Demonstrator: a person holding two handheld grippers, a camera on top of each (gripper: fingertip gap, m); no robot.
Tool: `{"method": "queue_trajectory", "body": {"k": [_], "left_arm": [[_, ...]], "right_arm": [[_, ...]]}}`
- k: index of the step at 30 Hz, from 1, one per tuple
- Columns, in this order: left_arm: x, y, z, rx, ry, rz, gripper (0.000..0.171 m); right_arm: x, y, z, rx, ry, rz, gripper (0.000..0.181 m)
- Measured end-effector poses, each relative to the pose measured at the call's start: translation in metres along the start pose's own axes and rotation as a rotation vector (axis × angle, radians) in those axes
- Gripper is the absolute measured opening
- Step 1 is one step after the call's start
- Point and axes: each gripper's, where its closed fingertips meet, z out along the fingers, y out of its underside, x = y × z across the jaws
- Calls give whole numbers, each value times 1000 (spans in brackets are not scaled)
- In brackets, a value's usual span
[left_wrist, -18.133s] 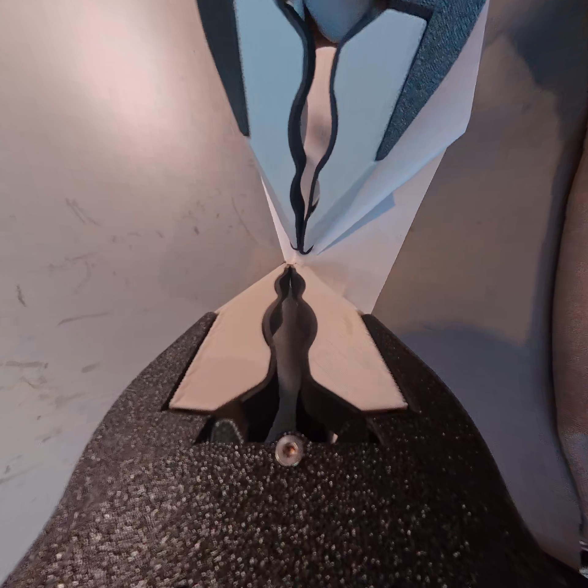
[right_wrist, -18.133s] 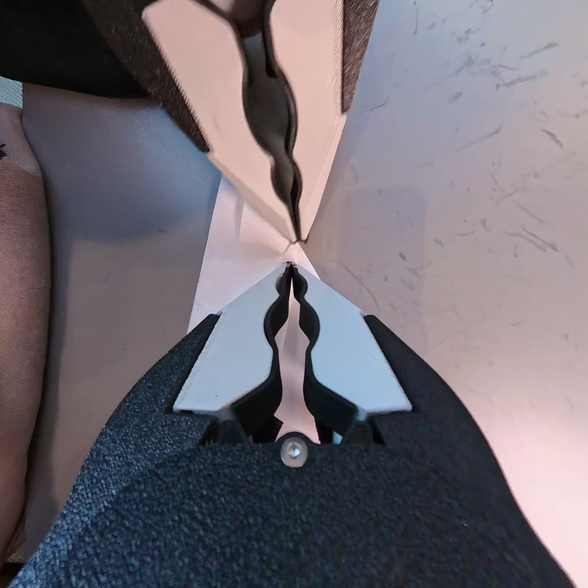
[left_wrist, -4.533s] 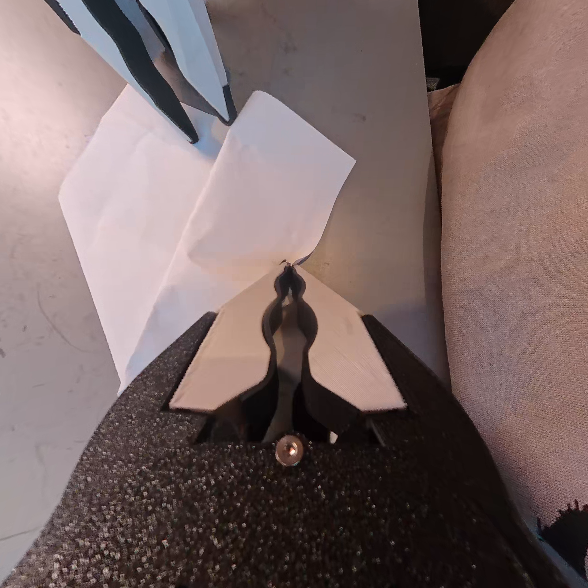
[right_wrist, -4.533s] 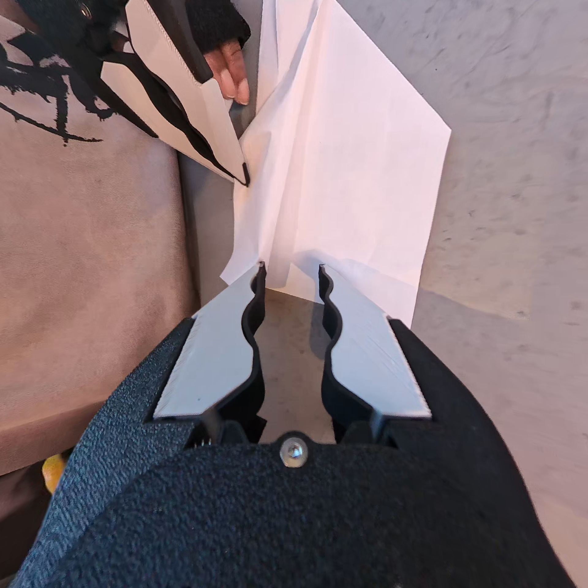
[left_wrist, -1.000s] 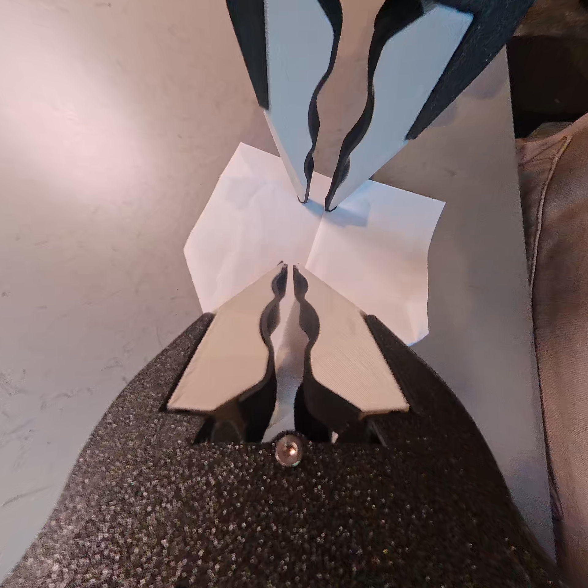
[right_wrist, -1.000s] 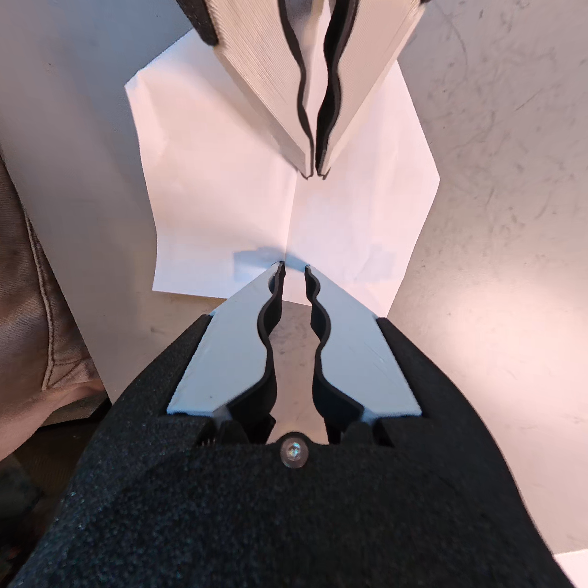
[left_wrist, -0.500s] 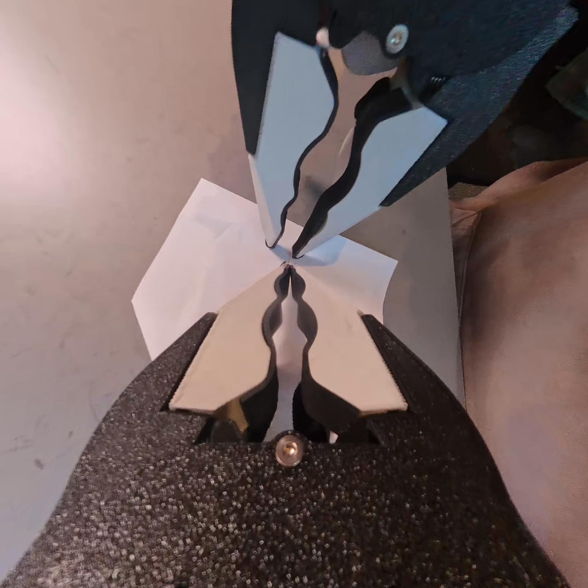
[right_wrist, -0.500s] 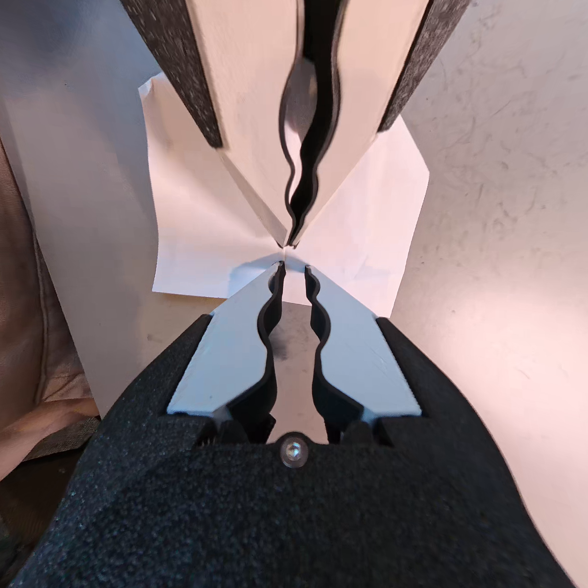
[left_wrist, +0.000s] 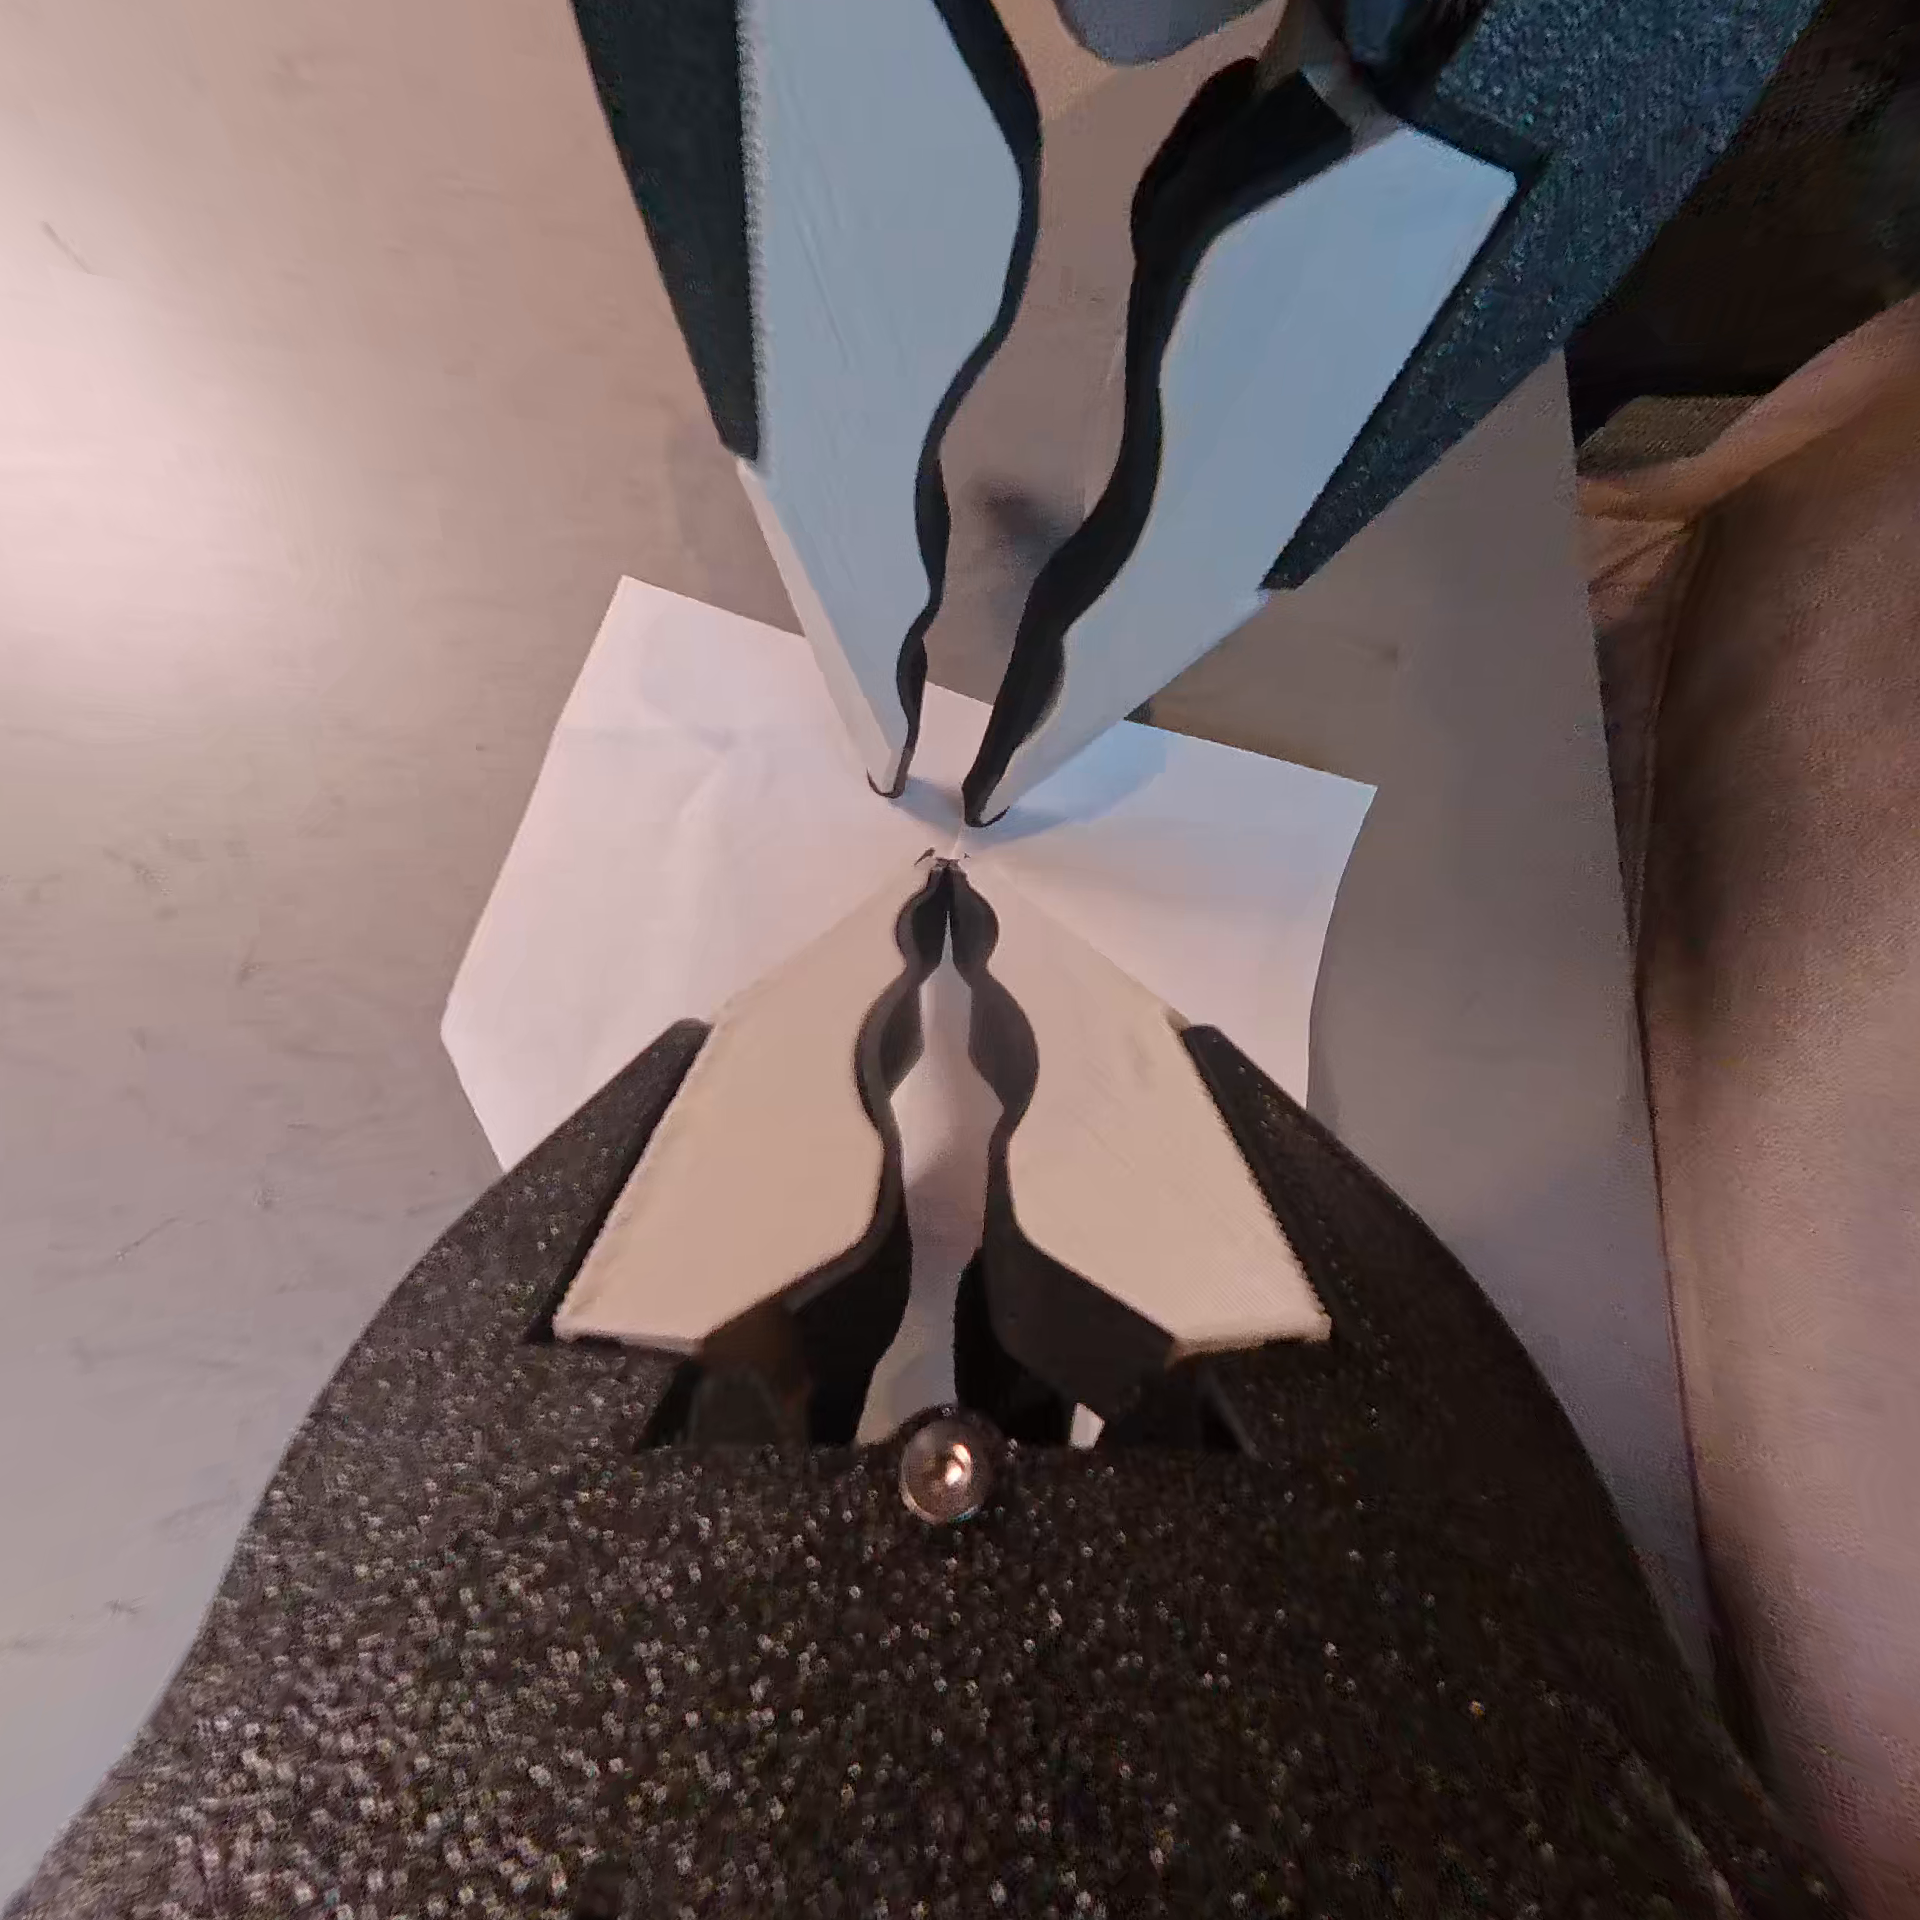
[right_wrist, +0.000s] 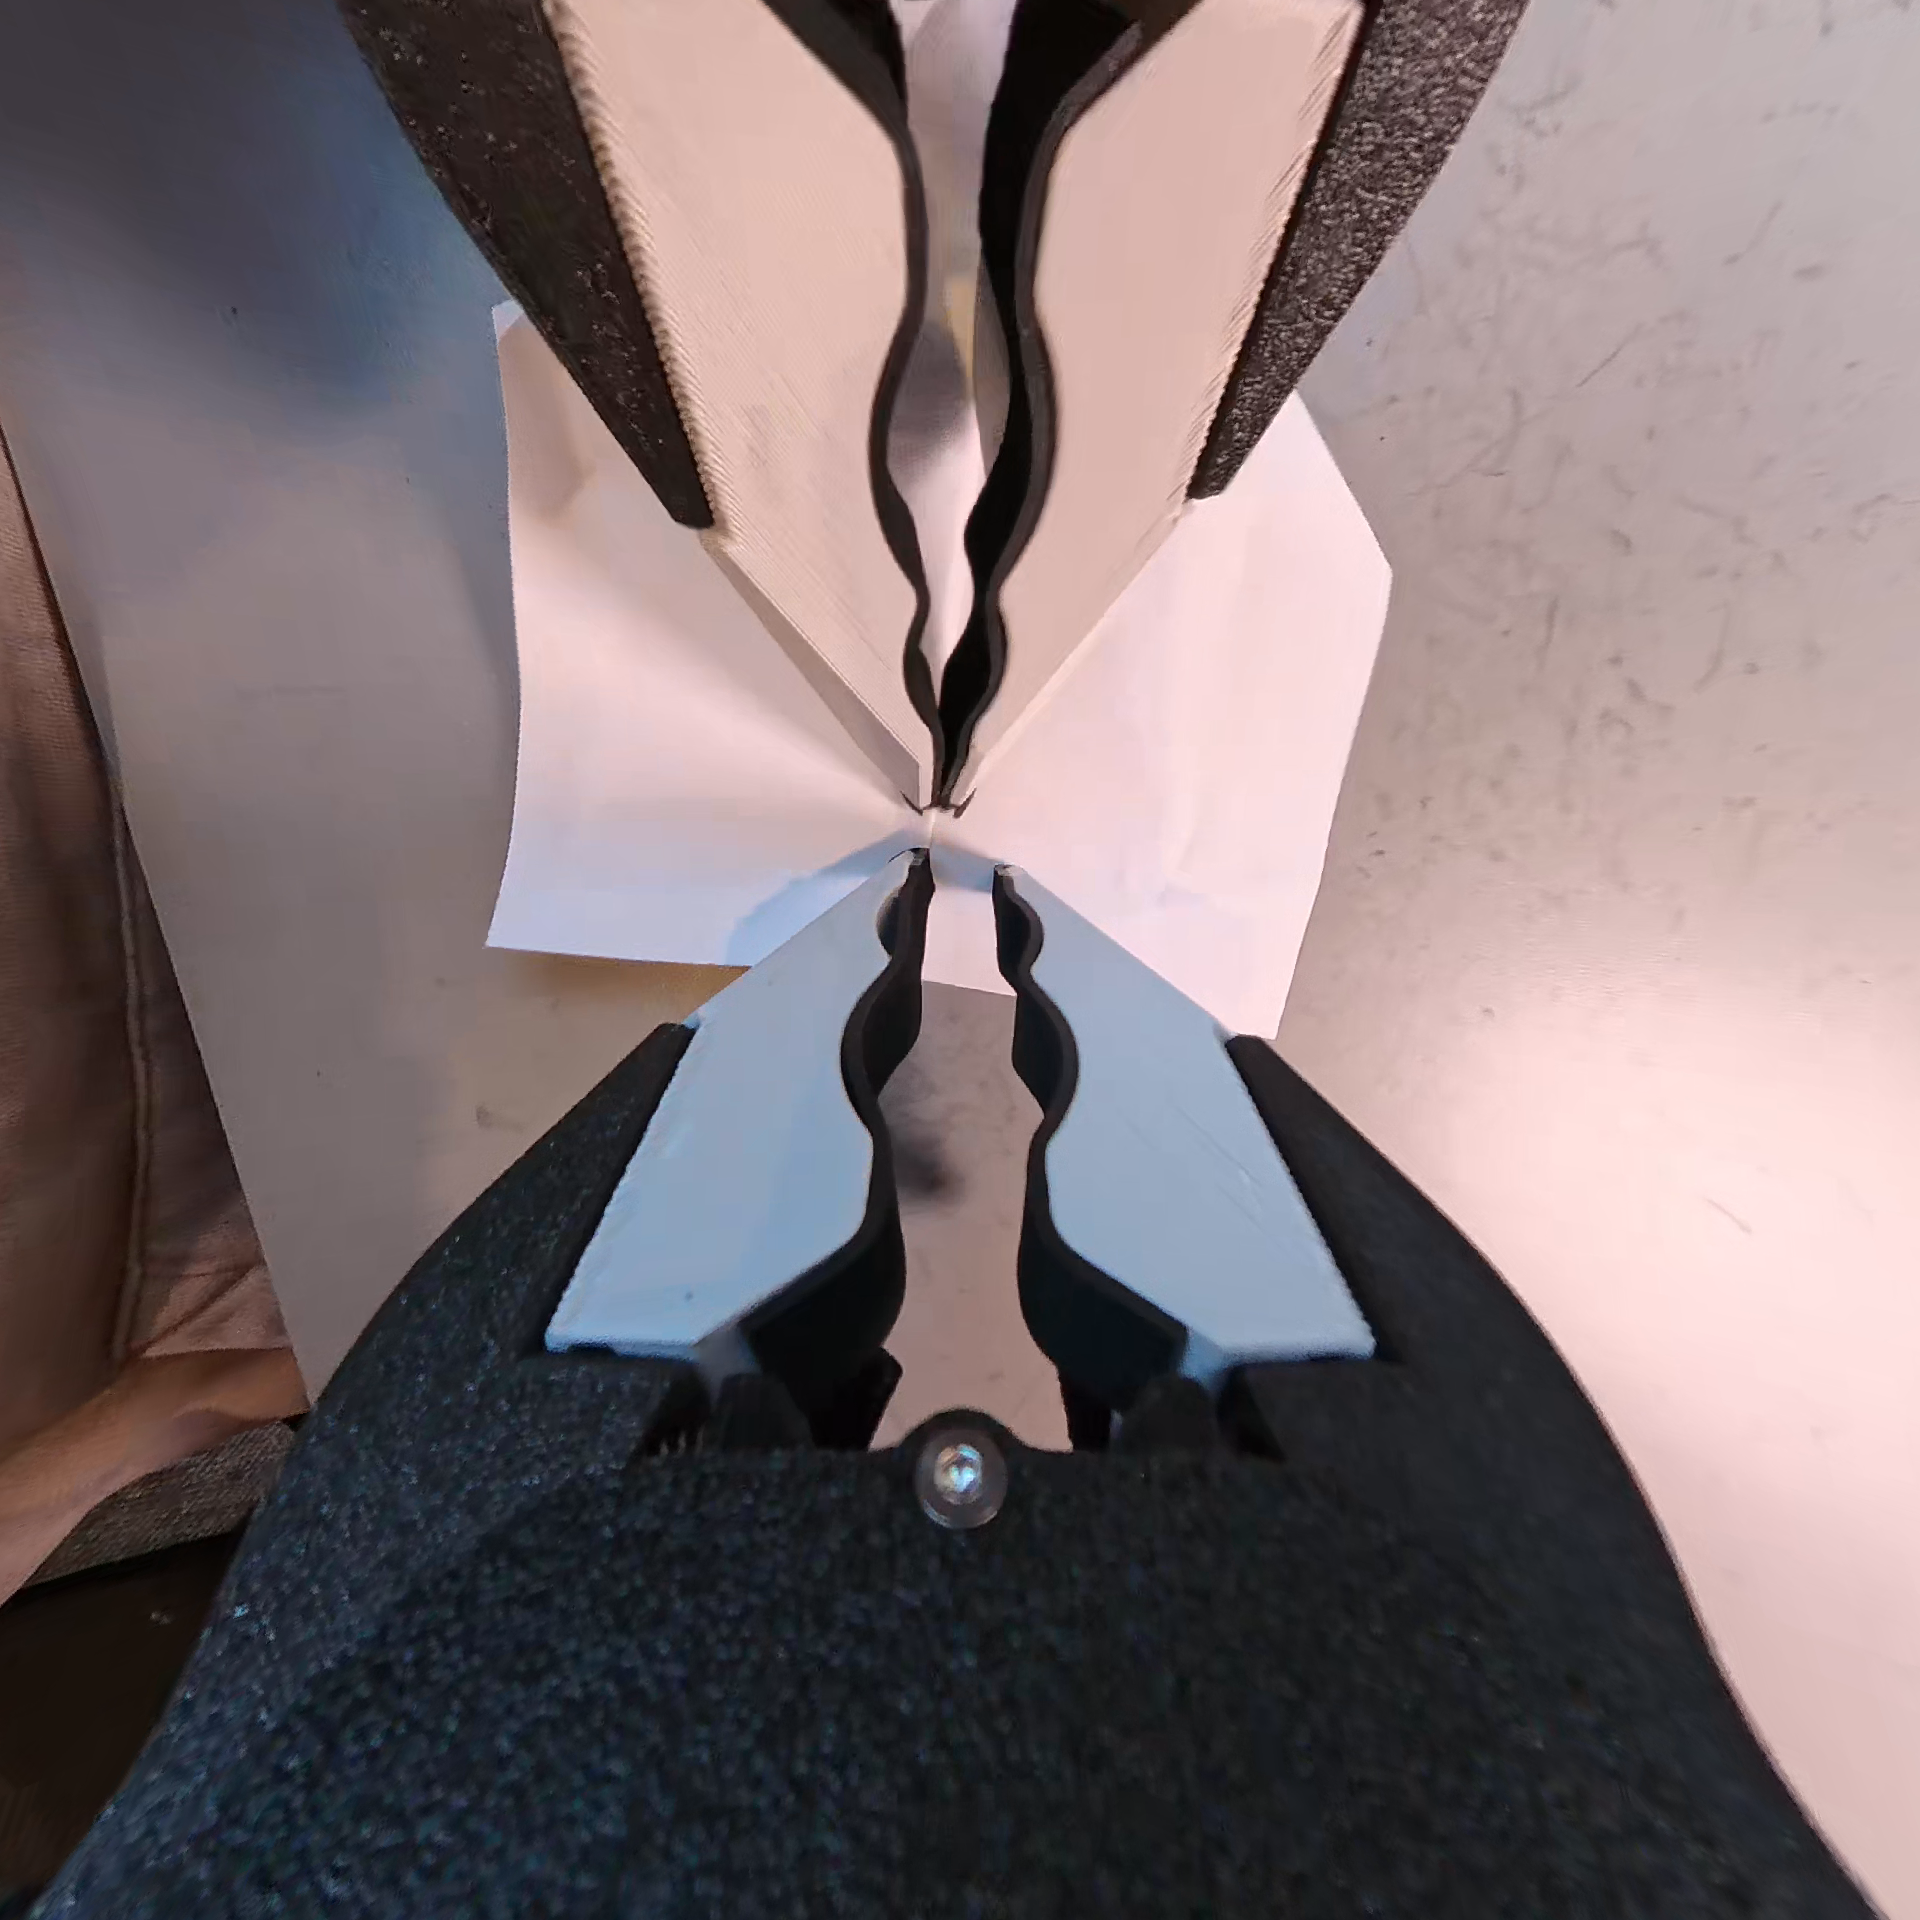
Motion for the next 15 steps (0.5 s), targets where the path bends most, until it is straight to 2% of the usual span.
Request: {"method": "queue_trajectory", "body": {"k": [3, 8, 15], "left_arm": [[-1, 2, -1, -3, -41, 92, 0], [-3, 7, -5, -14, -78, 145, 0], [-7, 17, -13, -56, -66, 122, 0]], "right_arm": [[0, -1, 0, 8, -4, 2, 11], [0, -2, 1, 13, -2, -10, 11], [0, -3, 1, 13, -3, -18, 10]]}}
